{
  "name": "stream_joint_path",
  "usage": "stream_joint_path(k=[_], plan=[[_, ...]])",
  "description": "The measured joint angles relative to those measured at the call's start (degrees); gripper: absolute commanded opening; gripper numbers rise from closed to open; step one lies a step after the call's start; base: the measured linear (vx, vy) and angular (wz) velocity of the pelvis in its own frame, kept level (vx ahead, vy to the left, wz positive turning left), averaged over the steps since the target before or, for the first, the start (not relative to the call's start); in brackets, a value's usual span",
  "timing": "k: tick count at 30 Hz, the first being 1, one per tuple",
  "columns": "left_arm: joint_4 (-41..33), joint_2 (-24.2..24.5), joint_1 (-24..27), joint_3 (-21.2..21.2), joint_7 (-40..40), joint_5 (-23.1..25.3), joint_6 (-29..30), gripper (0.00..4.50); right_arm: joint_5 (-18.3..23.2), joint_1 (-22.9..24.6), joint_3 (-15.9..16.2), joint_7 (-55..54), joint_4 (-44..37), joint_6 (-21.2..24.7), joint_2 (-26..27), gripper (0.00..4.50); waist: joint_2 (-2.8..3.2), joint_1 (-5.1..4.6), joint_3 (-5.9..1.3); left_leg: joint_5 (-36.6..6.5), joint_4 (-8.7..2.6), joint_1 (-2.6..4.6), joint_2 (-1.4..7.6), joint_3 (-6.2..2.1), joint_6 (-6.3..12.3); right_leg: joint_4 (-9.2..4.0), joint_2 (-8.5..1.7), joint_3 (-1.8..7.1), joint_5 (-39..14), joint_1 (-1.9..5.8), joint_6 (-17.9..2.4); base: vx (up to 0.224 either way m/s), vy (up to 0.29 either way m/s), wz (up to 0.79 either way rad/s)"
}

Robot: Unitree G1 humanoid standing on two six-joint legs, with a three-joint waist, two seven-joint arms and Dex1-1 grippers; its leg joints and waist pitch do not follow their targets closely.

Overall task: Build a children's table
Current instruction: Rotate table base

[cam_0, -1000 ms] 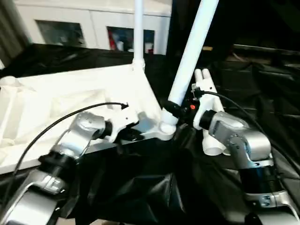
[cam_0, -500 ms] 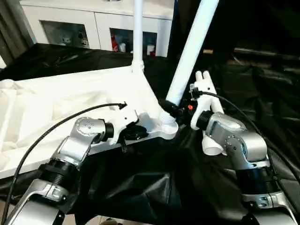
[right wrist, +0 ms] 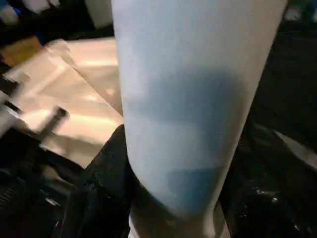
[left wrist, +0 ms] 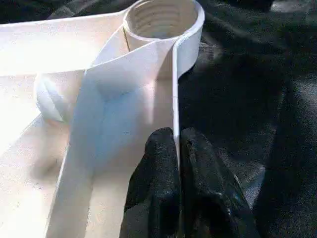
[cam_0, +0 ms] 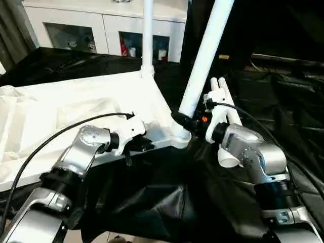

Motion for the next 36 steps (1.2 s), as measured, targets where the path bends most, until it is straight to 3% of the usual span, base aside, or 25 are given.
stream_joint_path(k=[9,19,29,36], plan=[[0.6,0.1,-0.1,0.7,-3.0,-1.0,0.0,0.00,-3.2,-6.1,1.4,1.5,12.8,-6.1,0.2,1.92,0.03,-0.10,0.01,0.0,-0.01,-0.02,0.00,0.00,-0.01,-0.05,0.00,-0.01,0.0,-0.01,0.0,0.000,0.000,0.00],[0.2,-0.3,0.4,0.7,-3.2,-0.9,-0.2,0.00,-5.7,-11.0,4.1,5.9,20.5,-9.5,1.7,1.92,0.03,-0.16,0.00,0.0,-0.02,-0.02,0.00,0.00,0.01,-0.07,0.00,0.00,0.0,0.00,0.0,0.000,0.000,0.00],[0.8,-0.4,0.3,0.7,-2.5,-0.3,-1.3,0.00,-7.2,-13.0,4.5,7.6,23.9,-10.9,1.0,1.92,0.03,-0.07,0.00,0.0,-0.02,0.00,0.00,0.00,0.01,-0.07,0.00,0.00,0.0,0.02,0.0,0.000,0.000,0.00],[2.0,-0.6,-0.3,0.7,-2.3,0.2,-2.2,0.00,-6.9,-11.3,4.7,10.1,19.8,-7.5,-1.4,1.92,0.04,-0.01,-0.01,0.0,-0.02,0.04,0.00,0.00,0.02,-0.05,-0.01,0.00,0.0,0.09,0.0,0.000,0.000,0.00]])
